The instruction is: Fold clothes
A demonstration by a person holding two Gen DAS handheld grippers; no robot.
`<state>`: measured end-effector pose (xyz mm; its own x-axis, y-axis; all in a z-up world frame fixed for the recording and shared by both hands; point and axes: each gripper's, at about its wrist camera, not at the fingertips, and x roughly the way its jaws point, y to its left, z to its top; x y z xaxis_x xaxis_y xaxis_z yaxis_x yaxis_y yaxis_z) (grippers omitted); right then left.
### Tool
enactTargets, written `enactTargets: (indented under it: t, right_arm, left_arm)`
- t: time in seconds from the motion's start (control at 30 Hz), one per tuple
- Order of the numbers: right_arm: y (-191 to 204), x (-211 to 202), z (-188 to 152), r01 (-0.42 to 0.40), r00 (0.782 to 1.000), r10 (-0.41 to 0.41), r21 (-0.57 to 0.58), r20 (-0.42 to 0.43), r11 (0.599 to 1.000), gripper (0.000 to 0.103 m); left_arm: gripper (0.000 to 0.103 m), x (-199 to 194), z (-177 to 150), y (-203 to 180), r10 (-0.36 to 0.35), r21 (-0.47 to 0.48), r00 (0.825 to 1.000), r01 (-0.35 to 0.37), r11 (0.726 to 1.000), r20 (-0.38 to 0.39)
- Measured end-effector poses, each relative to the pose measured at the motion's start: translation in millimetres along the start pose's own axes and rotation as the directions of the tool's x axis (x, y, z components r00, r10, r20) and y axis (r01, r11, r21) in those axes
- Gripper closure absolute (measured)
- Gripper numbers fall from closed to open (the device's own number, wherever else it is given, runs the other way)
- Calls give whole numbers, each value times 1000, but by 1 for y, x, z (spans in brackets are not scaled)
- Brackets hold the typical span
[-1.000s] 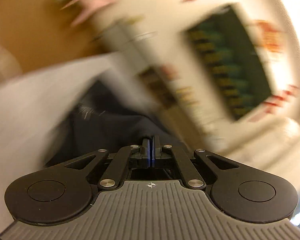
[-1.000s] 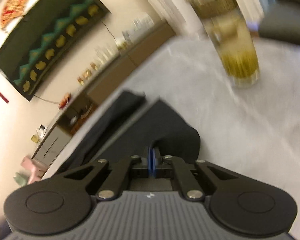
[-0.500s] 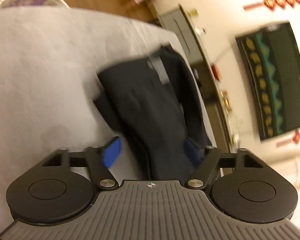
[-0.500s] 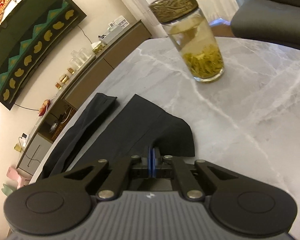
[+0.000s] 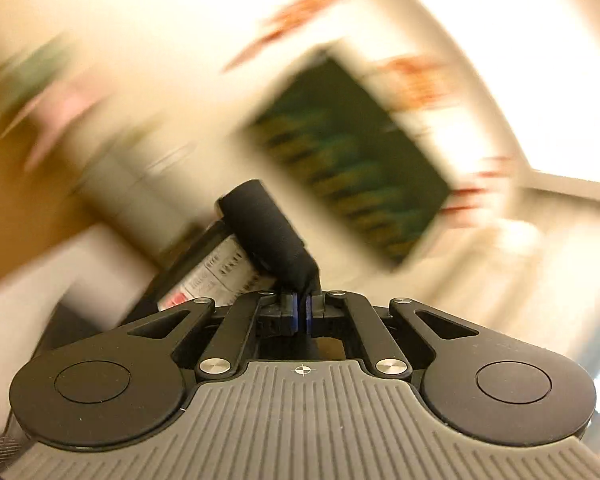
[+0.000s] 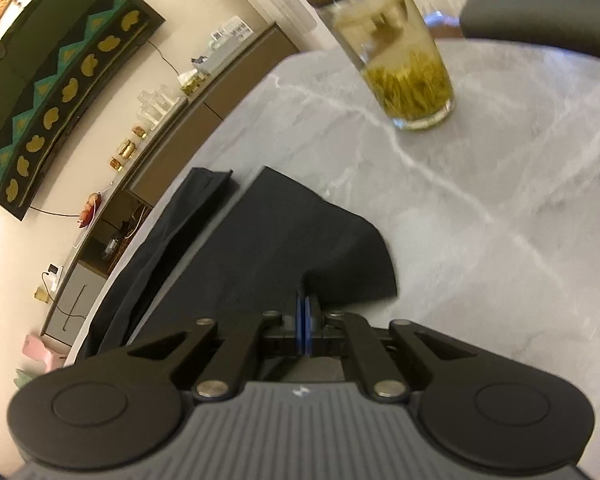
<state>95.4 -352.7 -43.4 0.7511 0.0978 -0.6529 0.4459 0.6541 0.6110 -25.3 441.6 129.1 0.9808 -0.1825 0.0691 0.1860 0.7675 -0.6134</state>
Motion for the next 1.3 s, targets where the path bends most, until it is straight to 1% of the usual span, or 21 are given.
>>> enactTargets:
  t: [0.07,0.13,0.17,0.27,0.37,0.43,0.47,0.53,0.6,0.63,0.67,0.73,0.83,0.9,0.97,1.0,1.03,1.1,1.2,1.27,1.3]
  right_arm:
    - [1,1,-1,5,1000,-5,2,-8,1000,101]
    - [2,0,-2,3,1000,-3,2,-16,1000,101]
    - [2,-1,-2,3,1000,-3,1,-18,1000,101]
    - [2,-2,-3,3,999,-3,2,-33,1000,101]
    - [4,-4,-2,12,999,-13,-8,-33,1000,101]
    - [7,-7,-2,40,999,-41,-38,-11,998,101]
    - [10,-11,-2,60,998,-60,-65,8,996,101]
    - [22,-19,-7,104,994,-99,-163,41,981,99]
    - [41,-29,-18,176,984,-158,-299,86,938,86]
    - [52,-43,-32,227,970,-179,-342,167,912,77]
    - [64,-58,-46,280,947,-191,-377,257,883,65]
    - [88,-89,-75,391,881,-198,-427,429,815,61]
    - [144,-120,-119,331,882,-50,-541,469,773,55]
    - [194,-125,-148,247,911,58,-652,409,716,55]
    - [251,-126,-183,137,935,176,-771,307,622,50]
    - [282,-123,-204,67,945,231,-830,230,553,42]
    - [313,-120,-224,-5,949,279,-880,145,475,38]
    - [381,-109,-276,-158,936,347,-948,-55,276,26]
    - [483,-87,-365,-348,878,339,-937,-338,-32,18]
    - [544,-63,-430,-472,821,247,-855,-516,-216,15]
    - [569,-49,-463,-520,796,181,-805,-578,-285,15]
  left_arm:
    - [103,-30,-5,15,66,-8,998,-66,998,-20]
    - [103,-60,-27,49,191,-112,979,-198,974,-74]
    - [103,-78,-43,66,274,-176,955,-292,940,-117]
    - [103,-107,-84,96,397,-356,891,-452,818,-221]
    - [103,-110,-99,85,430,-392,868,-495,775,-246]
    - [103,-109,-104,68,440,-402,864,-504,764,-246]
    - [103,-108,-108,60,456,-392,853,-522,758,-255]
    - [103,-107,-117,47,495,-357,823,-567,742,-278]
    - [103,-106,-127,45,559,-315,778,-628,712,-287]
    - [103,-109,-132,45,579,-299,764,-645,704,-284]
    - [103,-110,-138,43,575,-282,769,-638,717,-279]
    - [103,-111,-151,36,552,-245,789,-611,753,-270]
    - [103,-99,-167,10,504,-70,820,-539,839,-271]
    - [103,-91,-177,-5,469,36,835,-480,876,-288]
    - [103,-88,-186,-12,456,106,837,-445,889,-302]
    - [103,-87,-189,-12,451,122,836,-436,892,-312]
    - [103,-87,-190,-10,444,120,837,-429,895,-320]
    - [103,-86,-191,-4,435,94,837,-430,898,-332]
    - [103,-86,-192,6,423,58,837,-431,900,-346]
    - [103,-85,-195,11,416,54,837,-426,903,-357]
    - [103,-84,-196,11,412,56,837,-422,905,-360]
